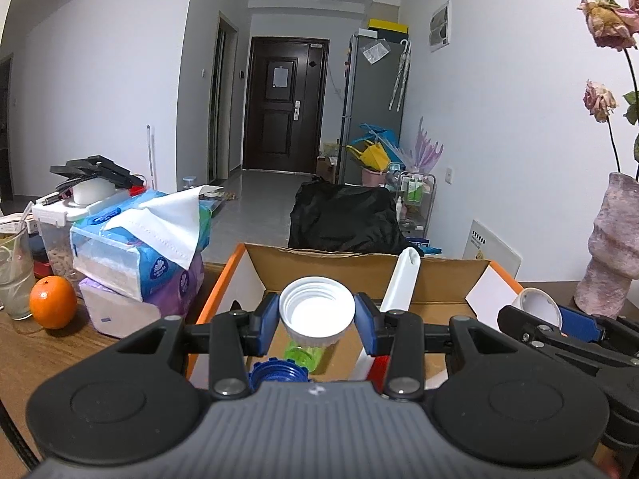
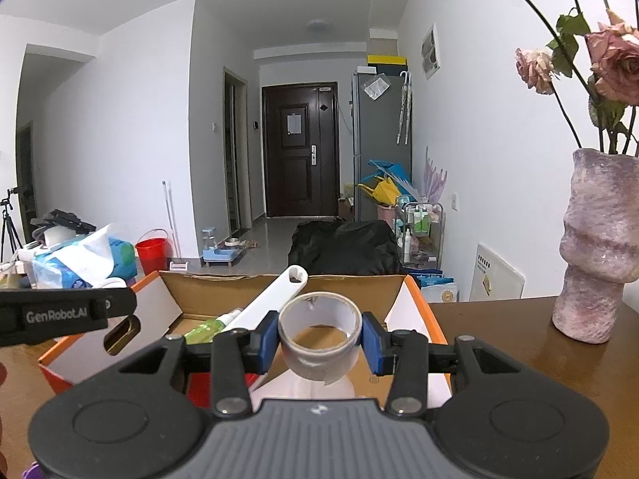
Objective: Organize rigid objects
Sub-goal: 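Carry the white cap and tape roll over the cardboard box with both grippers, then open both grippers to drop the white cap and tape roll into the box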
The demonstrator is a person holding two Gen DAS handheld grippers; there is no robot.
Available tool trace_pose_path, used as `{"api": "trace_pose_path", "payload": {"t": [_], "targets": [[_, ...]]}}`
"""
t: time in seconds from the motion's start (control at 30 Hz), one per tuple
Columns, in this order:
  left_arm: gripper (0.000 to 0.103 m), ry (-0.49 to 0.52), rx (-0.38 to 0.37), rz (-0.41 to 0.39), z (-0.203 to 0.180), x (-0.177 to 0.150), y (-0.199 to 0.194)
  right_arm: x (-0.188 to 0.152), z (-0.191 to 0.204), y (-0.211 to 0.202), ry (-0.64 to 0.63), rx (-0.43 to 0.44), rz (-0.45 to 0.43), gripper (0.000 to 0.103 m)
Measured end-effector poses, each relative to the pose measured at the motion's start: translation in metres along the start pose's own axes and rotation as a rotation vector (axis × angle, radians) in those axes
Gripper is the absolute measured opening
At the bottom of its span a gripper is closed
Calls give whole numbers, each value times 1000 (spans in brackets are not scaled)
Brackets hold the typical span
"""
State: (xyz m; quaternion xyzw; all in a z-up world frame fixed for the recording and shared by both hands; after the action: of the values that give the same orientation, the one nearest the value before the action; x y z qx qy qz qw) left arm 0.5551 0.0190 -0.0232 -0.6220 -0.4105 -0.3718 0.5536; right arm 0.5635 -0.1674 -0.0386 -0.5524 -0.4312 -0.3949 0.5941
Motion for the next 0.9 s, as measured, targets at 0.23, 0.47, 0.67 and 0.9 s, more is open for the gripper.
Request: {"api": "trace_pose_path", "payload": {"t": [0.23,0.47,0.67,0.9], "targets": [[42,4,8,13,1,2,16,2,-2,18,13,4,20,42],[42,20,13,22,1,2,26,3,-4,30,23,6,33,42],[42,32,20,36,1,1,33,3,-6,34,32,16,41,42],[48,31,23,45,3,2,33,5,-10,34,51,26,49,44]]}}
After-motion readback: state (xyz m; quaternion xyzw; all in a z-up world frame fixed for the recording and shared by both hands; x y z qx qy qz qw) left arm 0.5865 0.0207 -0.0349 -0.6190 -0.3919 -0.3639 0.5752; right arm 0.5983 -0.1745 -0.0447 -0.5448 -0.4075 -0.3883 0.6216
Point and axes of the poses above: each gripper's, at about its wrist camera, not at the fingertips, and y roughly the way its jaws point, z to its left, x to its top, the point moved 2 cm from there along y, roughly the way its jaws point, and after that the axes turned 4 degrees about -x, right-handed, at the moved point
